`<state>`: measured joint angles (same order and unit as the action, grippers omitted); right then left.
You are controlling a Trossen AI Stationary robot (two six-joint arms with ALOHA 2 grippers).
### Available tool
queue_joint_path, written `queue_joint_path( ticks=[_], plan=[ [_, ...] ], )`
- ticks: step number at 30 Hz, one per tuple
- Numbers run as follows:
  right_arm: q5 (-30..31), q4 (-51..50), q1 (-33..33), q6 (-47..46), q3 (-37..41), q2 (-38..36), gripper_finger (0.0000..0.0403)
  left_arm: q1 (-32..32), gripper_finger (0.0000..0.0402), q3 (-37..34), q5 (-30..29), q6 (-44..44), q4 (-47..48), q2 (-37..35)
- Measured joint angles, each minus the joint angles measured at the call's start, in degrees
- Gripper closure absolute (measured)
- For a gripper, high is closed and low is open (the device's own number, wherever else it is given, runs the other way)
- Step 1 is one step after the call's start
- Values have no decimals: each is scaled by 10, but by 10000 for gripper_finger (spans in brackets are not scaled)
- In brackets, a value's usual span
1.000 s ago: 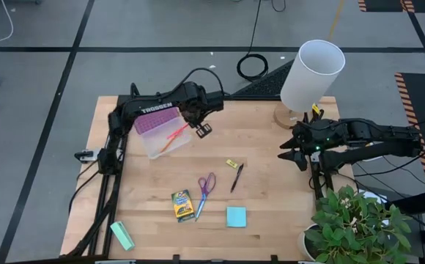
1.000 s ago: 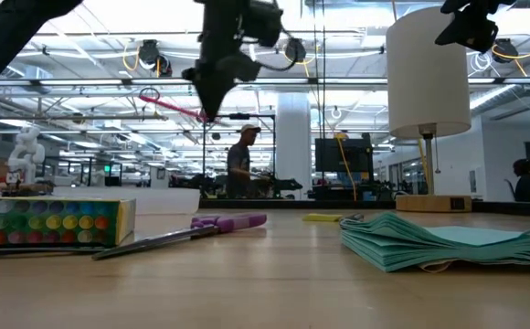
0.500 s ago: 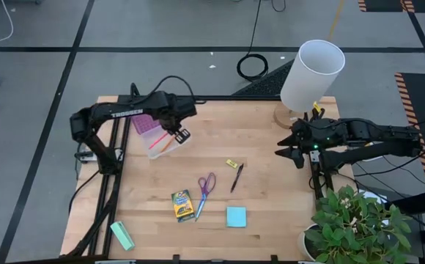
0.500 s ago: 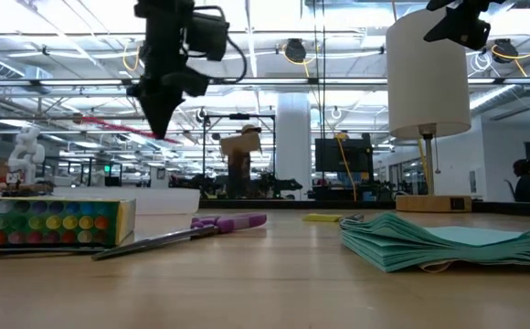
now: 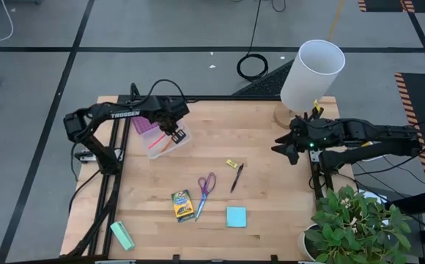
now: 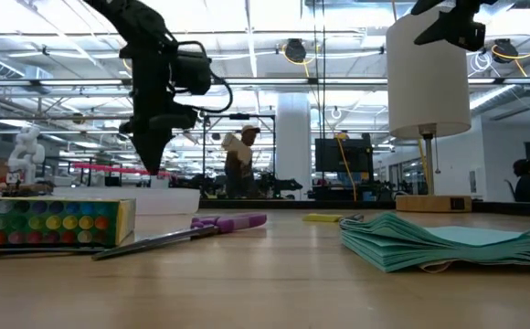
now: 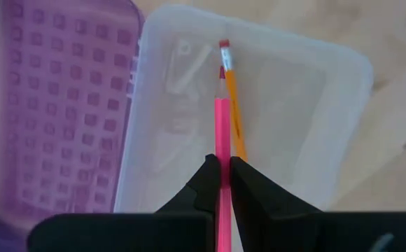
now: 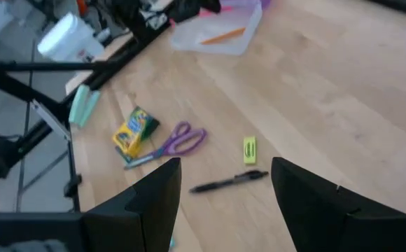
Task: Pack school essentials
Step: Put the pink pencil into the supply box
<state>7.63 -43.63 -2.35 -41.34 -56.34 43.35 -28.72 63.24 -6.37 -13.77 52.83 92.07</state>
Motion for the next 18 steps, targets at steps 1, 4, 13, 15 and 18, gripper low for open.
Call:
queue_joint_path(
  ticks=[1, 4, 13, 15, 18],
  plan=[
    [3, 5, 0, 0, 0, 2, 188, -4, 376, -5, 3, 0, -9, 0],
    [16, 30, 0, 0, 0, 7, 188, -15, 376, -22, 6, 10, -33, 0],
    [31, 99, 0, -15, 0, 37, 188, -38, 376, -53, 29, 70, -96, 0],
    [30, 116, 0, -15, 0, 47, 188, -42, 376, -56, 30, 71, -109, 0],
    [30, 138, 0, -15, 0, 62, 188, -48, 376, -57, 31, 73, -118, 1]
  ],
)
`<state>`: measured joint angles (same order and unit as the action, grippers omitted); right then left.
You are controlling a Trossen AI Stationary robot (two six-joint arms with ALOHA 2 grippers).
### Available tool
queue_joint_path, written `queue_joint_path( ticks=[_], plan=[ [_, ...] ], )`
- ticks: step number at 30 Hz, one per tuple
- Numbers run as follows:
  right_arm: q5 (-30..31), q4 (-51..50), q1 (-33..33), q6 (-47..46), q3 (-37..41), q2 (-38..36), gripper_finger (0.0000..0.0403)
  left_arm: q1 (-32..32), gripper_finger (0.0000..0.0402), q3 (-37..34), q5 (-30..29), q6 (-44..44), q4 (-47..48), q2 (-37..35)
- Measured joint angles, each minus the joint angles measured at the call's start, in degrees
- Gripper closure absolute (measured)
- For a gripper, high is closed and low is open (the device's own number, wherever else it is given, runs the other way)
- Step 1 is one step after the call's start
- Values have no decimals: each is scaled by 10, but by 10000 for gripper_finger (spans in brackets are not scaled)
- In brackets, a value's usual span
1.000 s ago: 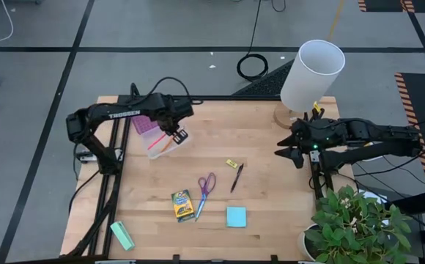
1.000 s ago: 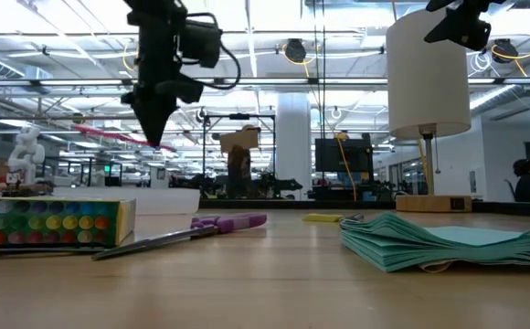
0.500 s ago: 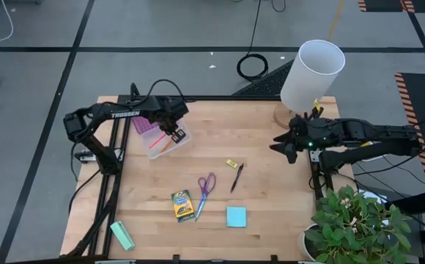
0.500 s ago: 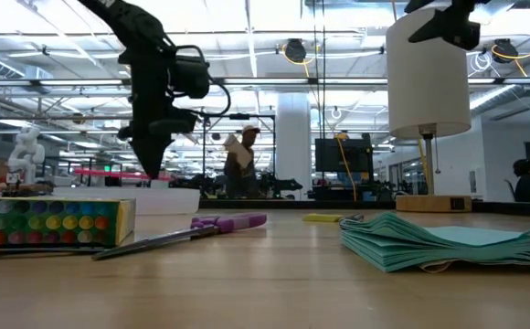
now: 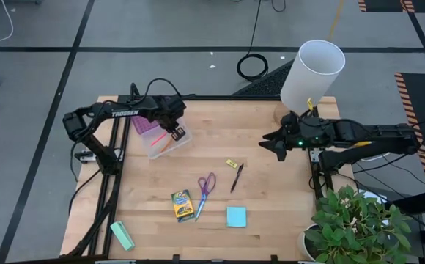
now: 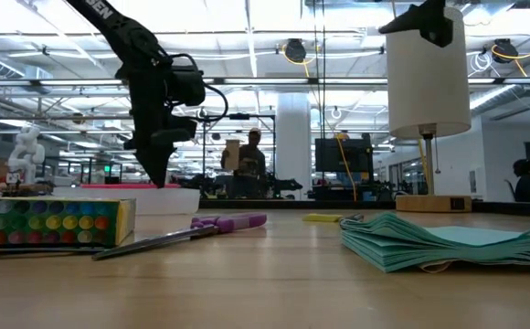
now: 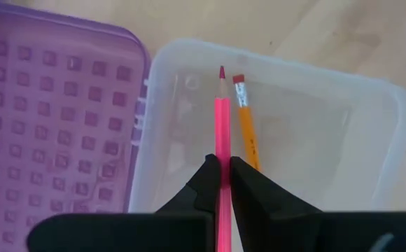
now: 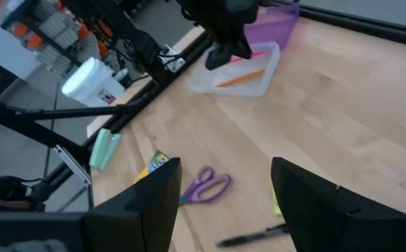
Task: Pack school essentials
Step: Put the pink pencil into the supply box, then put the black pen into the supply box
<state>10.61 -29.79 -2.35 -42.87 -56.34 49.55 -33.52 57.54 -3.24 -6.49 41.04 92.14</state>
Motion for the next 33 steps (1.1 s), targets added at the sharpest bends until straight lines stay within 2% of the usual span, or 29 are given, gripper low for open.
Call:
queue_joint_path(
  ticks=[8, 19, 23, 26, 29, 33],
  plan=[
    [-1, 45, 0, 2, 0, 32, 188, -4, 372, 0, 3, 8, 2, 0],
    [-1, 52, 0, 1, 0, 45, 188, -4, 320, 0, 4, -20, 2, 2],
    [-1, 51, 0, -12, 0, 45, 188, -4, 327, 0, 9, -53, 10, 1],
    [-2, 47, 0, -34, 0, 45, 188, -4, 337, 0, 42, -86, 19, -7],
    [-3, 47, 0, -58, 0, 45, 188, 0, 350, 0, 69, -132, 23, -25],
    [-7, 47, 0, -83, 0, 45, 188, 21, 372, 0, 73, -148, 19, -65]
  ],
)
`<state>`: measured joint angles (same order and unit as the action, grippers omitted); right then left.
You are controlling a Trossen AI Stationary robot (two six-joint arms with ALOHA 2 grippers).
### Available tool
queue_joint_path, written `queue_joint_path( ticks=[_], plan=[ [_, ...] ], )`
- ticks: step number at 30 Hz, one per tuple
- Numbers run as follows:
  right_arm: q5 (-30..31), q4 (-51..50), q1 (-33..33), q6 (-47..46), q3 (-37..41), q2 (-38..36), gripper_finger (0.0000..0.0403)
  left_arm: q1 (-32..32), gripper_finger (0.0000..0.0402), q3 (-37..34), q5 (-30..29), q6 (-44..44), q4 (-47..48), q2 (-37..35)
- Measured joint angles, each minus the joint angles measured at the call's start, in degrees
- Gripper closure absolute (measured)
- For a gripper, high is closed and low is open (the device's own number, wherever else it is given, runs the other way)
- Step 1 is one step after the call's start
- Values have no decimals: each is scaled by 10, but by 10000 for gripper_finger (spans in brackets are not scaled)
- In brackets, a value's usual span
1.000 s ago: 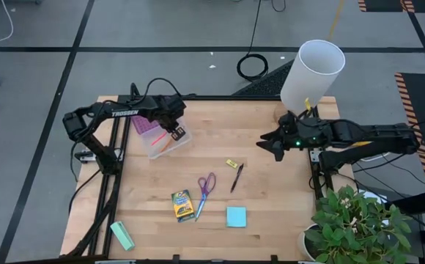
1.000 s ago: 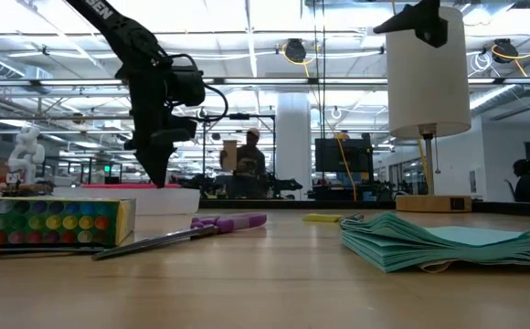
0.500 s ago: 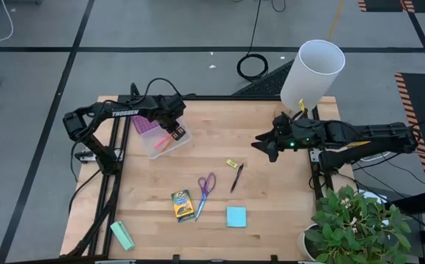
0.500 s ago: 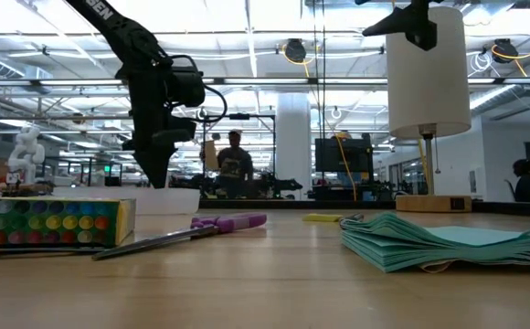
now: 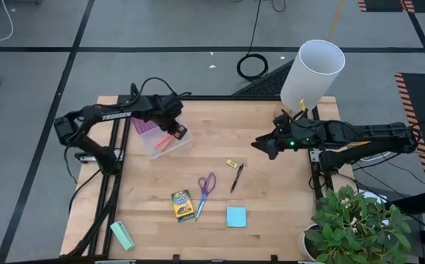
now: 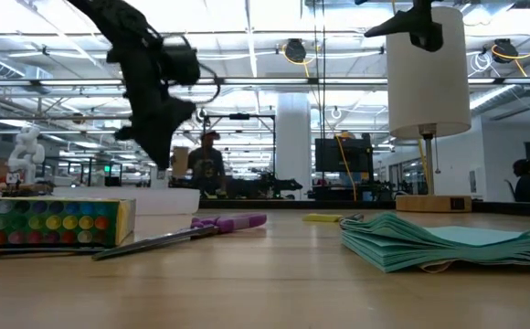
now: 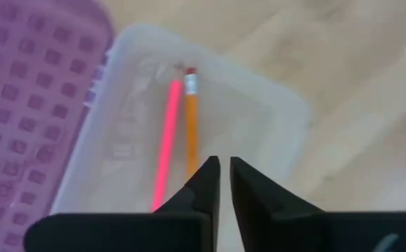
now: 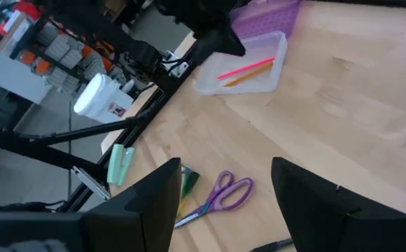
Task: Pack school essentials
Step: Put the black pen into the supply box
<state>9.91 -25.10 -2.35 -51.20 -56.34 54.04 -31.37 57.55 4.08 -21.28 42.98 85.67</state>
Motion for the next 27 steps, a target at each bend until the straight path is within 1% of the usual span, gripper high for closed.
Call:
queue_joint_path(
  ticks=[4, 9, 11, 14, 17, 19, 23, 25, 27],
  plan=[
    [-11, 0, 0, -2, 0, 0, 188, 24, 396, 1, 0, -21, -3, -42],
    [-11, -4, 12, 9, 0, 0, 188, 72, 392, 1, -11, -78, -5, -95],
    [-17, -11, 21, 12, 0, 0, 188, 102, 389, 1, -21, -116, -6, -114],
    [-47, -15, 39, 10, 0, 2, 188, 156, 388, 3, -34, -176, -3, -135],
    [-62, -22, 56, -42, 0, 9, 188, 219, 393, 15, -51, -225, -4, -141],
    [-88, -22, 69, -77, 0, 15, 188, 260, 398, 28, -69, -256, -3, -143],
    [-161, -24, 80, -93, 0, 32, 188, 329, 395, 55, -116, -307, -11, -142],
    [-160, -38, 80, -96, 0, 42, 188, 358, 391, 68, -145, -325, -14, -143],
    [-153, -52, 79, -126, 0, 54, 188, 381, 391, 77, -155, -332, -12, -143]
  ],
)
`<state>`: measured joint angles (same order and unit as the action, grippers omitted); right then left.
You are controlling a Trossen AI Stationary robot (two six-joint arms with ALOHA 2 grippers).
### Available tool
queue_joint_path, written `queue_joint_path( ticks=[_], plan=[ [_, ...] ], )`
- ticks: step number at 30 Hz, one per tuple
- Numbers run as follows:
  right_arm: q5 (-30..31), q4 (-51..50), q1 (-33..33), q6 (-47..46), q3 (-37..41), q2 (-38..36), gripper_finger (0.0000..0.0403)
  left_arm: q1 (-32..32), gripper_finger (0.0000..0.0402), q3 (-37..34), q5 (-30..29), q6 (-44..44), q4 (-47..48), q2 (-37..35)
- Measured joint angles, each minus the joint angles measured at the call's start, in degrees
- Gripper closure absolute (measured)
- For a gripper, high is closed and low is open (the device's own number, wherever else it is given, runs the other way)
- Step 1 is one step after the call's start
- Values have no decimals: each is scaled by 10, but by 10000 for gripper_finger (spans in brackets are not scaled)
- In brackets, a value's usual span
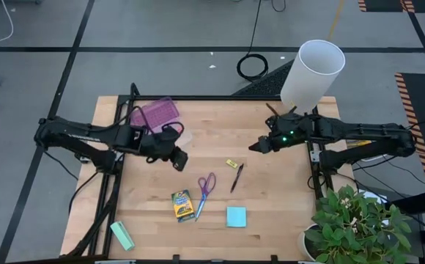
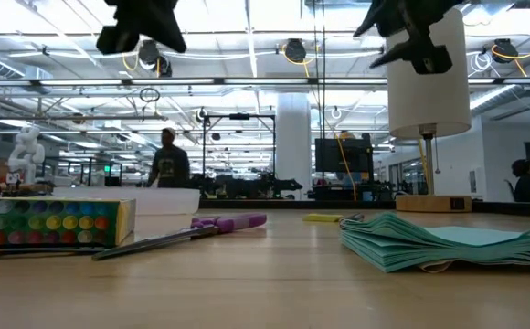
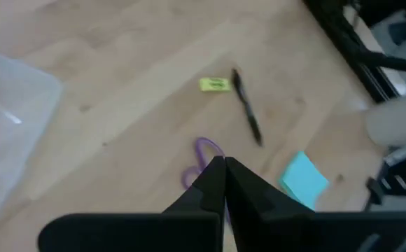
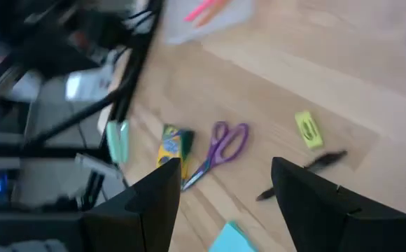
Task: Pack school essentials
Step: Put the black pen into the supply box
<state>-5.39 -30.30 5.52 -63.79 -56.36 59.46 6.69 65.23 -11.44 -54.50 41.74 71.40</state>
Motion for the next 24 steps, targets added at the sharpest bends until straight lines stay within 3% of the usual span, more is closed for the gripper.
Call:
queue_joint_path(
  ticks=[9, 13, 19, 24],
  plan=[
    [37, -4, -69, -189, 0, 60, 188, 35, 399, 6, 14, 18, 53, 0],
    [79, 28, -117, -272, 0, 103, 188, 35, 391, 6, 52, 65, 87, -5],
    [149, 69, -187, -423, 0, 181, 188, 44, 377, 5, 47, 147, 135, -11],
    [142, 89, -214, -484, 0, 232, 188, 44, 387, 5, 52, 201, 150, -14]
  ],
)
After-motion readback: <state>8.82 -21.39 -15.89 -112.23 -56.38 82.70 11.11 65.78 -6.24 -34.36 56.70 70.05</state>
